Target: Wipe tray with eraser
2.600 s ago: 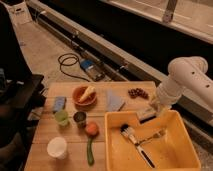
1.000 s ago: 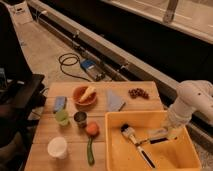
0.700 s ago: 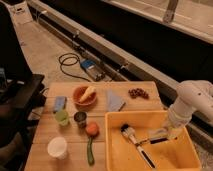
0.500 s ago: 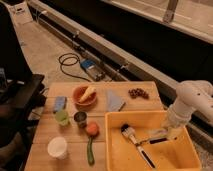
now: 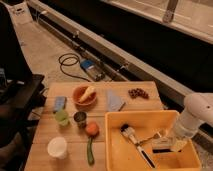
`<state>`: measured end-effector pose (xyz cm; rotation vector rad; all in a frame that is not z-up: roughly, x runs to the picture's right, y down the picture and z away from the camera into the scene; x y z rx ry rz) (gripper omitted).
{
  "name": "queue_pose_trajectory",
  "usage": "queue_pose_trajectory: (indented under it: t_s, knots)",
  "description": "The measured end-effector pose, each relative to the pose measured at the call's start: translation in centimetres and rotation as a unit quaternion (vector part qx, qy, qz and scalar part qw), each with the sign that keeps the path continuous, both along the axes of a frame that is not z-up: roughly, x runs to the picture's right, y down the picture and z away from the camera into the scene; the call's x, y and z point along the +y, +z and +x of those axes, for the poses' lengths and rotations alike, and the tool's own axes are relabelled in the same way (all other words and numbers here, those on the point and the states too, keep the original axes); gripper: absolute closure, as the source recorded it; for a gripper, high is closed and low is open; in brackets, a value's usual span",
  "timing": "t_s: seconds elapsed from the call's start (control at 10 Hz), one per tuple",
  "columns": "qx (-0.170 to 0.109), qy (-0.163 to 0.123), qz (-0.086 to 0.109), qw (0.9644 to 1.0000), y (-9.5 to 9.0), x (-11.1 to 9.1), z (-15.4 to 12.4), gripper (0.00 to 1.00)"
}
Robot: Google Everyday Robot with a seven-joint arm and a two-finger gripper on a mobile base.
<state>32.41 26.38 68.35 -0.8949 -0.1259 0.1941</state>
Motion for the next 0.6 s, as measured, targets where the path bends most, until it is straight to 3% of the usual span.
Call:
queue_pose_trajectory:
  t_s: [0.6]
  knots:
    - [-0.006, 0.007, -0.031, 0.9995, 3.0, 1.8, 0.2, 0.82]
